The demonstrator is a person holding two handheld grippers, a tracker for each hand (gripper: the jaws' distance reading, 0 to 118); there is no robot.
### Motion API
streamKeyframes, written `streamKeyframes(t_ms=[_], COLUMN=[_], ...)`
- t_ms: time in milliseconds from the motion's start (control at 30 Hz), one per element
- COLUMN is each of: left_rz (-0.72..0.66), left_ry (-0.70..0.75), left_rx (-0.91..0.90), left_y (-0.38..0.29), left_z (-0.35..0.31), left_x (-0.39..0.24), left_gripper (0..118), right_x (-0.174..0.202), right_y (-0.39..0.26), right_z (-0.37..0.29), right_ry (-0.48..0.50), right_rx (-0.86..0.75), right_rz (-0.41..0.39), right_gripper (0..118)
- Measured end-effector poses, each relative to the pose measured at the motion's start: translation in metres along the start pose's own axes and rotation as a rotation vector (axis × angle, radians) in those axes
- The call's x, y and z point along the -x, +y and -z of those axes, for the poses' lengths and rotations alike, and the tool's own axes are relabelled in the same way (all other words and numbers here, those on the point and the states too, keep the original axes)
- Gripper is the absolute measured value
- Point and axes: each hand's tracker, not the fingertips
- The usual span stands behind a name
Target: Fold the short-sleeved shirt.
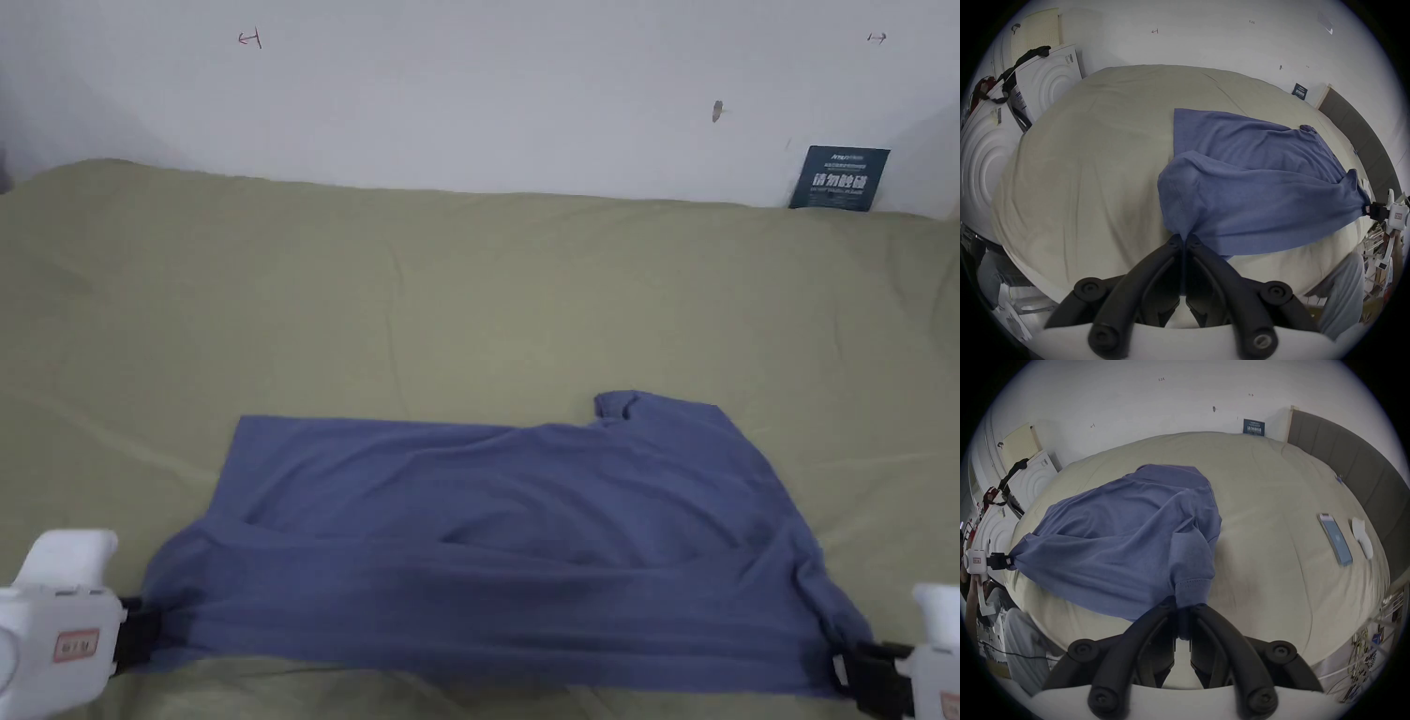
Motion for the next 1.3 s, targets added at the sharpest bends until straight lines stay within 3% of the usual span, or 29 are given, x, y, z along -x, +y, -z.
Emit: streamKeyframes(t_ms=[267, 300, 333, 367, 400, 467, 533, 600, 633, 667, 700, 733, 800, 867, 967, 1000, 1033, 1067, 1233, 1300], left_rz=[-0.05, -0.064, -0.072, -0.075, -0.085, -0.102, -0.128, -0.139, -0.122, -0.107, -0.094, -0.078, -0.079, -0.072, -0.021, -0.02, -0.027, -0.04, -0.032, 0.011], left_ry=[-0.02, -0.026, -0.045, -0.043, -0.035, -0.019, -0.021, -0.022, -0.01, -0.003, -0.003, 0.008, 0.035, 0.001, 0.073, 0.108, 0.105, 0.098, 0.134, 0.192], left_rx=[0.032, 0.026, 0.014, 0.007, 0.0, -0.095, -0.158, -0.254, -0.284, -0.294, -0.299, -0.31, -0.309, -0.247, -0.193, -0.167, -0.12, -0.087, -0.014, 0.017], left_y=[-0.042, -0.041, -0.039, -0.038, -0.035, -0.025, -0.004, 0.016, 0.03, 0.043, 0.056, 0.067, 0.087, 0.106, 0.13, 0.137, 0.144, 0.149, 0.155, 0.164], left_z=[-0.015, -0.014, -0.015, -0.017, -0.02, -0.03, -0.036, -0.04, -0.038, -0.035, -0.029, -0.018, 0.005, 0.03, 0.07, 0.085, 0.099, 0.112, 0.147, 0.163], left_x=[0.007, 0.008, 0.011, 0.012, 0.014, 0.014, 0.01, 0.001, -0.005, -0.01, -0.015, -0.019, -0.024, -0.025, -0.028, -0.027, -0.024, -0.021, -0.014, -0.026], left_gripper=[0, 11, 40, 94, 117, 118, 116, 99, 82, 41, 16, 6, 0, 0, 5, 35, 82, 118, 115, 98], right_x=[0.0, 0.001, 0.001, 0.002, 0.003, 0.001, 0.006, 0.02, 0.026, 0.033, 0.039, 0.045, 0.051, 0.049, 0.044, 0.041, 0.038, 0.035, 0.021, 0.013], right_y=[-0.048, -0.044, -0.041, -0.037, -0.034, -0.022, -0.002, 0.017, 0.028, 0.037, 0.047, 0.055, 0.065, 0.077, 0.092, 0.096, 0.1, 0.103, 0.117, 0.123], right_z=[-0.007, -0.006, -0.006, -0.008, -0.012, -0.031, -0.035, -0.036, -0.035, -0.033, -0.024, -0.019, -0.005, 0.012, 0.029, 0.034, 0.04, 0.044, 0.067, 0.075], right_ry=[0.013, 0.016, 0.019, 0.002, -0.014, -0.003, -0.017, -0.008, -0.001, -0.013, -0.051, -0.066, -0.113, -0.05, -0.058, -0.062, -0.063, -0.068, -0.106, -0.11], right_rx=[0.031, 0.04, 0.048, 0.047, 0.023, -0.191, -0.181, -0.222, -0.253, -0.261, -0.259, -0.281, -0.289, -0.254, -0.243, -0.237, -0.23, -0.222, -0.189, -0.171], right_rz=[0.056, 0.069, 0.077, 0.078, 0.077, 0.064, 0.091, 0.068, 0.031, -0.004, -0.036, -0.062, -0.082, -0.067, -0.052, -0.05, -0.046, -0.043, -0.05, -0.037], right_gripper=[13, 23, 50, 99, 118, 114, 113, 105, 92, 51, 22, 7, 2, 2, 2, 2, 2, 2, 2, 2])
